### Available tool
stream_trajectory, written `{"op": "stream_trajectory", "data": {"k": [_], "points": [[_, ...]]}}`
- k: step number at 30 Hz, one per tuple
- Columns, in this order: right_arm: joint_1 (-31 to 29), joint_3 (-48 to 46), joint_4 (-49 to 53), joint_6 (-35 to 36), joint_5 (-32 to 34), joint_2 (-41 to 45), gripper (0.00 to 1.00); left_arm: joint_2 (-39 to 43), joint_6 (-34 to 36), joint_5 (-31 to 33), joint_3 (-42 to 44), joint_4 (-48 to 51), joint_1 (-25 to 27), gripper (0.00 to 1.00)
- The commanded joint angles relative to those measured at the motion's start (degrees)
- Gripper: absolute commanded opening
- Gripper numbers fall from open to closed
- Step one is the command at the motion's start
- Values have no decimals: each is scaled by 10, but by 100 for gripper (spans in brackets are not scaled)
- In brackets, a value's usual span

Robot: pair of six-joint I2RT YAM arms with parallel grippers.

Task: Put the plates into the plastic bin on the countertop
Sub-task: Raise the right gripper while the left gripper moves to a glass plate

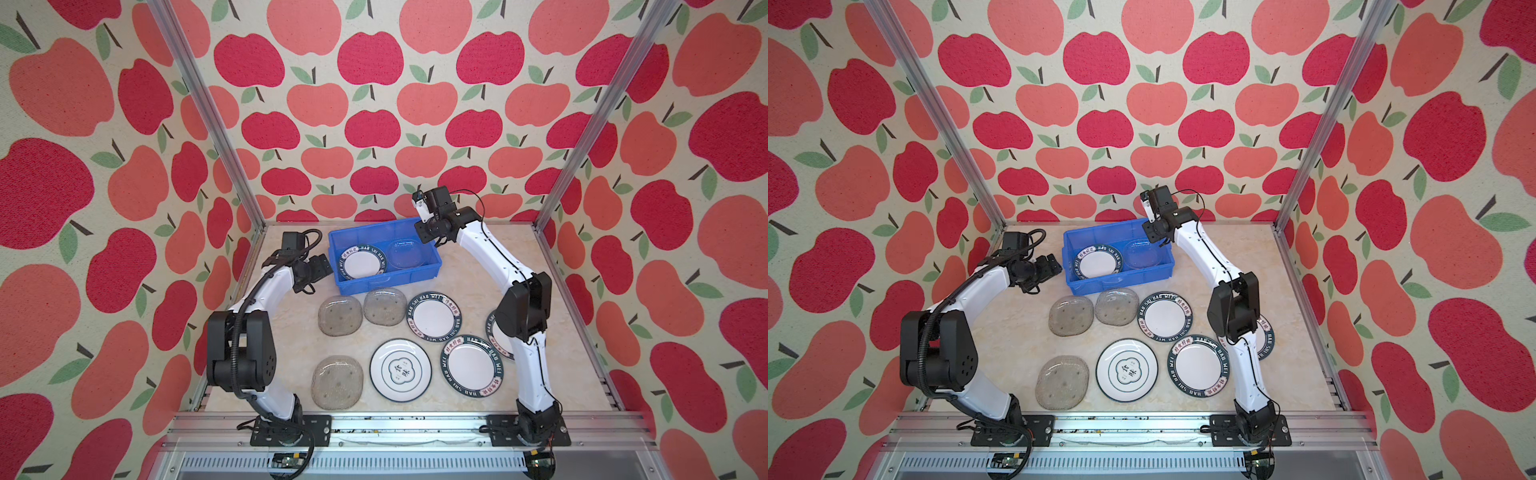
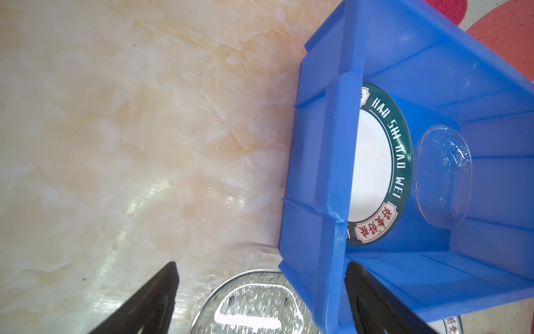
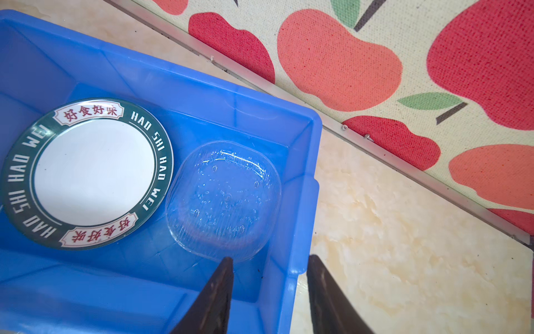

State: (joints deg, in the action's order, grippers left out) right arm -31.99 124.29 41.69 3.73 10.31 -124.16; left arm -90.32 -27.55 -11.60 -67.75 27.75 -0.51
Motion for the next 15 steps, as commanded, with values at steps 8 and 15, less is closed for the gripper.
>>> {"op": "stream_trajectory", "data": {"k": [8, 15], "points": [[-2, -136, -56, -69, -78, 113, 41, 207, -71, -59, 135, 84, 2, 81], [-20, -224, -73, -118, -167, 165, 38, 259, -117, -68, 233, 35, 7, 72]]}}
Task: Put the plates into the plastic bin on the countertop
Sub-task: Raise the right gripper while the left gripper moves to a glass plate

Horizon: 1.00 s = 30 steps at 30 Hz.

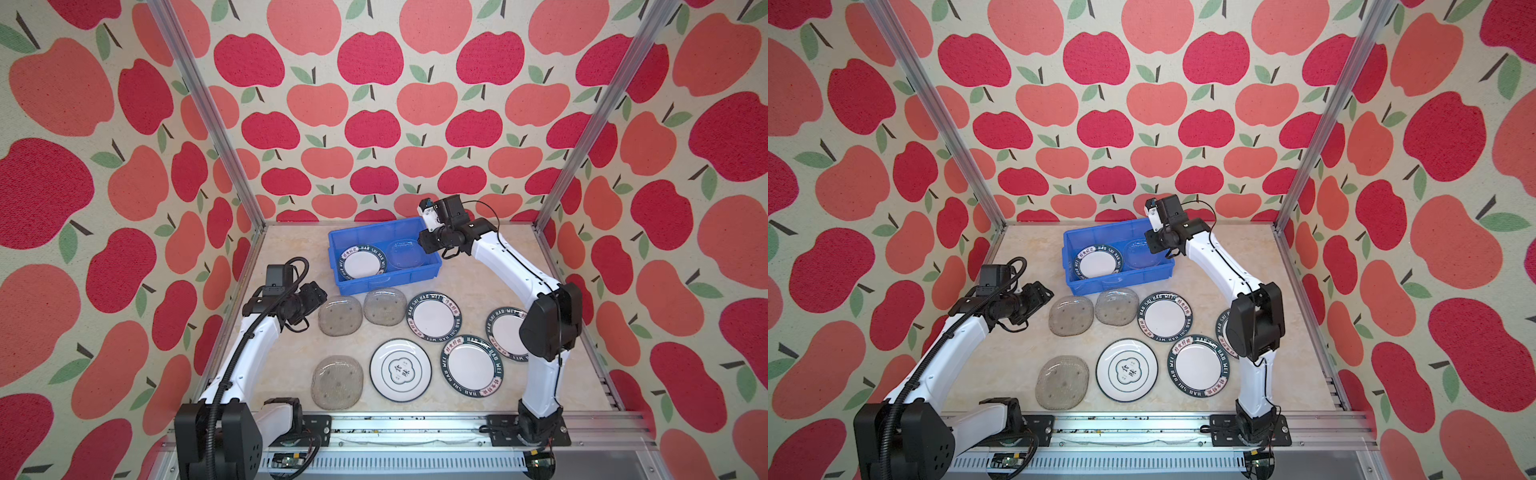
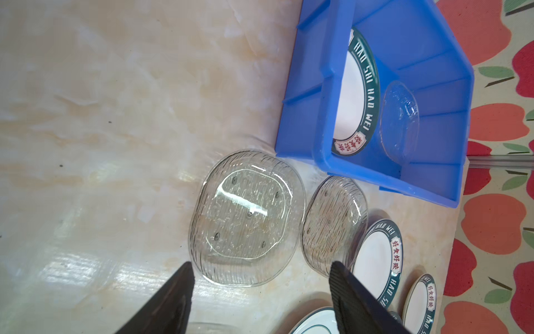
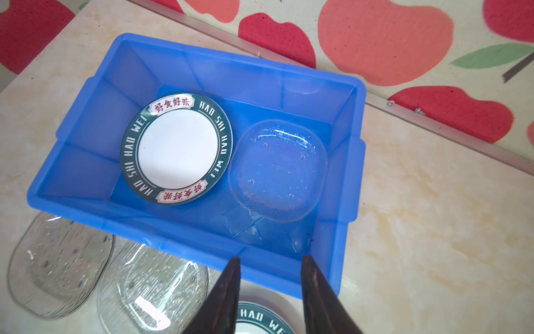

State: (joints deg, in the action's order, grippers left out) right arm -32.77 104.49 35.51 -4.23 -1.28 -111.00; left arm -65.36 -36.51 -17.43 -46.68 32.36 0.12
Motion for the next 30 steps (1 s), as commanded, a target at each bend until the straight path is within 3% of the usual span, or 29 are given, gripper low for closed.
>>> {"op": "stream_trajectory", "data": {"k": [1, 12, 30], "points": [[-18, -39, -15, -43, -52, 40, 38, 9, -30, -9, 32, -21, 1, 69], [-57, -79, -16, -44, -27, 58, 34, -79, -54, 23, 78, -104, 12, 51], [-57, -62, -3, -28, -20, 34, 30, -125, -80, 32, 133, -197, -7, 43]]}}
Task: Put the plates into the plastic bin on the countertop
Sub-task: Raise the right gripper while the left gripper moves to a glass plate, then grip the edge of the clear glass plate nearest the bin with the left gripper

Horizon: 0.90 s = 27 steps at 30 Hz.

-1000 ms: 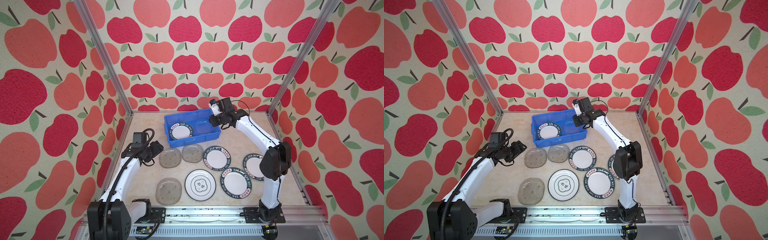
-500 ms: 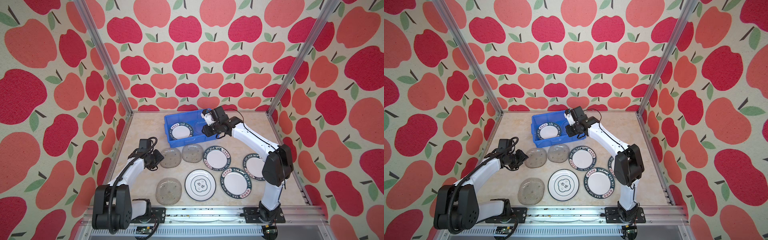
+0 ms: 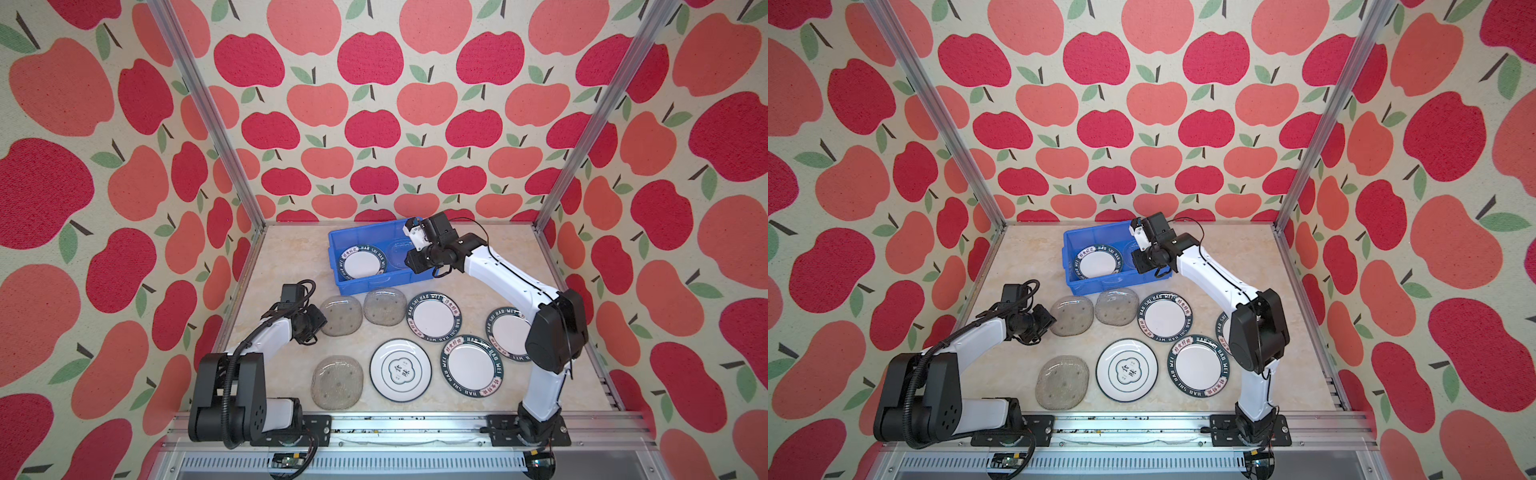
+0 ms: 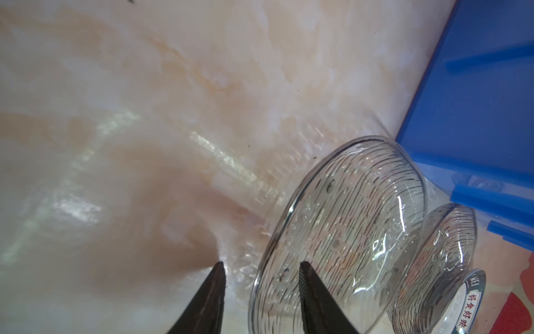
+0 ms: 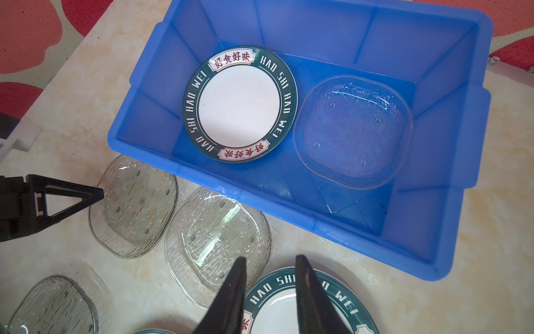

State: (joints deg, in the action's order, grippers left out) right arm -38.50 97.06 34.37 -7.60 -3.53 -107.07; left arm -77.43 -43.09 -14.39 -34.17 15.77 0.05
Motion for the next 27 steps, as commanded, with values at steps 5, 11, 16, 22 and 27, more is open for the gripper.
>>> {"op": "stream_trajectory", "data": {"k": [5, 11, 16, 22, 27], "points": [[0, 15, 7, 7, 0, -11, 30, -8, -16, 1, 12, -43, -11, 38], [1, 13, 4, 8, -1, -16, 30, -18, -12, -6, 13, -56, -15, 32], [1, 12, 2, 10, 0, -16, 30, -24, -9, -7, 12, -58, -15, 30], [1, 10, 2, 9, -3, -18, 30, -32, -9, -11, 17, -65, -14, 27], [0, 9, 0, 8, -4, -19, 29, -25, -8, -12, 23, -72, -15, 25]]}}
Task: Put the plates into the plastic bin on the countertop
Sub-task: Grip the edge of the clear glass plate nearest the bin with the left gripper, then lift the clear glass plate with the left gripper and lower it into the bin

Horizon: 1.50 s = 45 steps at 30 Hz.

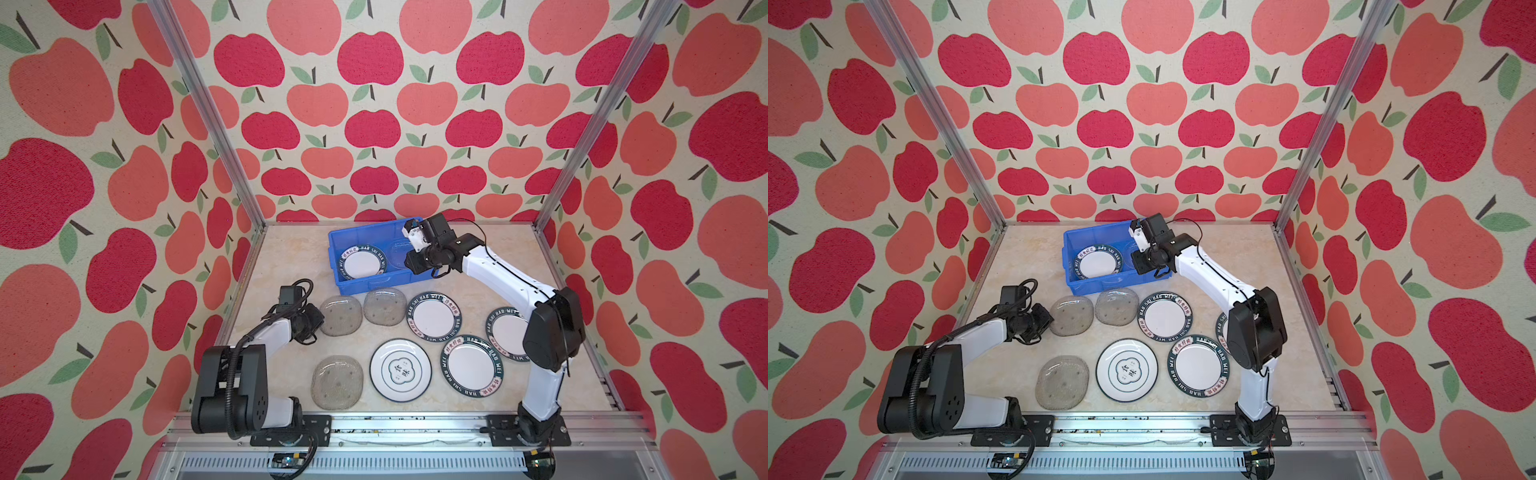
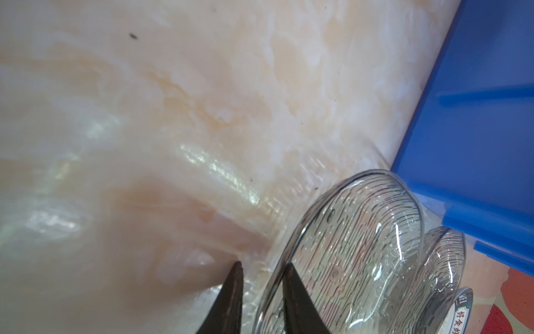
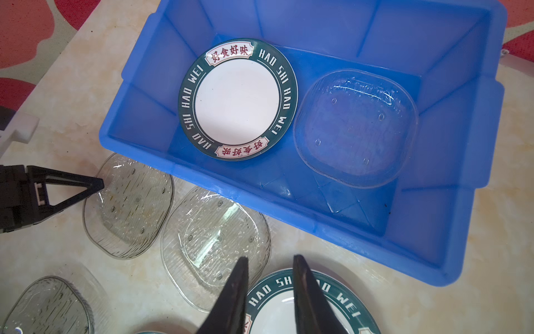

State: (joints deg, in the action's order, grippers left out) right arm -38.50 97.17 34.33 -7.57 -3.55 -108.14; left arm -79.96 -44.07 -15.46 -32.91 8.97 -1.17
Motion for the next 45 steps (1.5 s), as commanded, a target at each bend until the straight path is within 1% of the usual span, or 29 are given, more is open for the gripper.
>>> {"op": "stream_trajectory", "data": {"k": [1, 5, 9, 12, 17, 22, 24, 26, 32, 34, 36, 38, 41, 45], "points": [[0, 8, 0, 7, -4, -9, 29, 1, 2, -1, 11, -5, -2, 25], [0, 9, 3, 5, -8, -15, 29, -2, 3, -7, 8, -5, -2, 20], [0, 12, 3, 2, -13, -17, 29, 4, 6, -8, 9, -3, -2, 17], [0, 13, 2, 1, -15, -16, 29, 21, 9, -7, 9, 10, -2, 17], [-1, 21, 4, -3, -20, -25, 29, 61, 21, -2, 5, 53, -1, 14], [-3, 35, 6, -7, -29, -36, 28, 122, 39, 12, 6, 101, -2, 8], [-3, 42, 9, -8, -32, -39, 28, 140, 48, 22, 2, 122, -3, 0], [-5, 51, 12, -8, -31, -40, 28, 156, 57, 25, -4, 144, -5, 0], [-5, 76, 20, -4, -21, -35, 28, 233, 73, 24, -60, 256, -7, 0], [-5, 79, 19, 2, -7, -27, 27, 260, 86, 33, -103, 298, 0, 0], [-1, 84, 17, 8, 5, -18, 27, 270, 93, 45, -155, 322, 12, 0], [8, 98, 17, 11, 3, -15, 27, 257, 96, 46, -208, 330, 25, 0], [23, 125, 22, 13, 7, -19, 27, 195, 109, 36, -290, 307, 53, 0], [46, 139, 20, 6, 31, -21, 27, 46, 145, 34, -413, 243, 104, 0]]}}
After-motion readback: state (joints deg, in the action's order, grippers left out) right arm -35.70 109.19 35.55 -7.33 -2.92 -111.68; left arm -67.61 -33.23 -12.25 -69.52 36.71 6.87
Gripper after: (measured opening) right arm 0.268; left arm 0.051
